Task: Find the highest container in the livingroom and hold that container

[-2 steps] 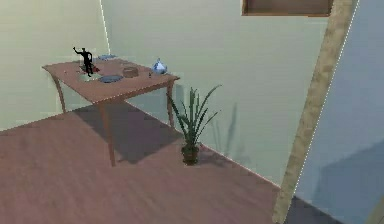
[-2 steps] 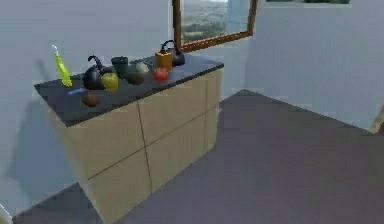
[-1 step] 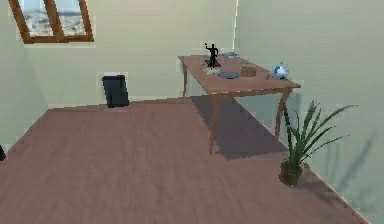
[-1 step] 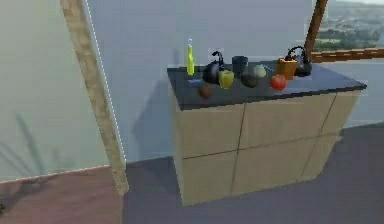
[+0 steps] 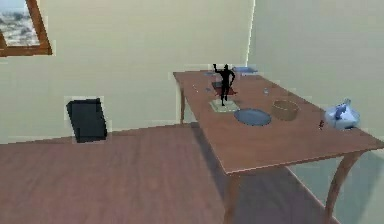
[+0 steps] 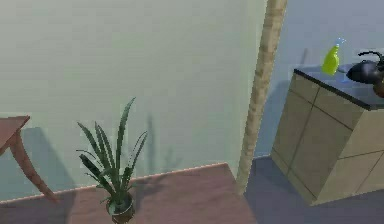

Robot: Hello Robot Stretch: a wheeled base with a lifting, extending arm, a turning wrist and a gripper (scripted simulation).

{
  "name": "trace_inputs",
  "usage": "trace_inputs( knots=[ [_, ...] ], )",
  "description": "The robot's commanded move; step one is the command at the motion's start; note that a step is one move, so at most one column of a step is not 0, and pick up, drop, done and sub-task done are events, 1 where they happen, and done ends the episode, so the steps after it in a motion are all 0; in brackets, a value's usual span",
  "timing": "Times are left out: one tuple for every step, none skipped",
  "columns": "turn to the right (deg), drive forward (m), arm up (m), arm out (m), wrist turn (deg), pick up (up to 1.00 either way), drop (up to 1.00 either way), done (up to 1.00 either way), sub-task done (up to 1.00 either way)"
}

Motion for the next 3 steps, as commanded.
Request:
trace_inputs(
  knots=[
    [-12.0, 0.0, 0.0, 0.0, 0.0, 0.0, 0.0, 0.0, 0.0],
    [0.0, 0.2, 0.0, 0.0, 0.0, 0.0, 0.0, 0.0, 0.0],
    [45.0, 0.0, 0.0, 0.0, 0.0, 0.0, 0.0, 0.0, 0.0]
  ],
)
